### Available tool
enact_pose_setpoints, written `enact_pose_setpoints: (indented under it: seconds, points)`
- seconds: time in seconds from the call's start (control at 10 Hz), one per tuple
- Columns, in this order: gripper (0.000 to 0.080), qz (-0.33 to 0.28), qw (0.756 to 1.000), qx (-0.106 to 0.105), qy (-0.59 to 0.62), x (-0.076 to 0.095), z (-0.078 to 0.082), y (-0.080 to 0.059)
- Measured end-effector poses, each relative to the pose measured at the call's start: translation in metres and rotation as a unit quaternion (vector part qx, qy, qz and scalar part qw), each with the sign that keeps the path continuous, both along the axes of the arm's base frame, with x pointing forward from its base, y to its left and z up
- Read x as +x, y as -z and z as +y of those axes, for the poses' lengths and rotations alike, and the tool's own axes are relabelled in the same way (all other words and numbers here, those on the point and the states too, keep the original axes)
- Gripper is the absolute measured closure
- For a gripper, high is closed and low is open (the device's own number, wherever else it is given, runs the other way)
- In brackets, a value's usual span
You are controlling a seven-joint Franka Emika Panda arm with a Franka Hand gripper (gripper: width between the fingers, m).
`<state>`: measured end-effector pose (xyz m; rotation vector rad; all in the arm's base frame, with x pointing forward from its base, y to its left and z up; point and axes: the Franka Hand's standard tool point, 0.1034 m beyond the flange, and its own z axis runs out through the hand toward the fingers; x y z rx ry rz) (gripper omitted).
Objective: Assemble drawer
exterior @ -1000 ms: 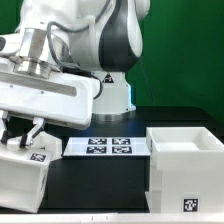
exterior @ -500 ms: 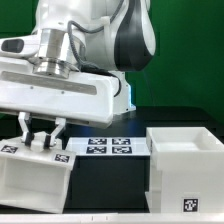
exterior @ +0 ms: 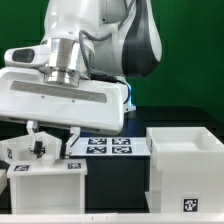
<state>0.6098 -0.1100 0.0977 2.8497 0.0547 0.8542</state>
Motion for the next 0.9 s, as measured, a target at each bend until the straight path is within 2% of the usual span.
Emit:
enact_pose_setpoints:
  seconds: [0.1,0.2,0.3,0.4,0.5,0.6,0.7,0.8,0.9]
  points:
    - [0.0385,0.000,1.000,0.000,0.000,0.000,0.000,0.000]
    - [0.0208,0.000,1.000,0.000,0.000,0.000,0.000,0.000]
    - [0.0168,0.000,1.000,0.000,0.000,0.000,0.000,0.000]
    - [0.0168,0.008,1.000,0.004,0.000,0.000,-0.001,0.001]
    - [0.0153,0.037,0.999,0.022,-0.001,0.004,-0.002,-0.003]
    - [0.0153,0.043,0.999,0.031,-0.003,0.015,-0.003,-0.013]
    - [0.0151,0.064,0.997,0.047,-0.007,0.025,-0.001,-0.016]
    - [0.0151,0.074,0.996,0.057,-0.008,0.042,-0.005,-0.026]
    - [0.0151,0.109,0.991,0.076,-0.015,0.054,-0.004,-0.029]
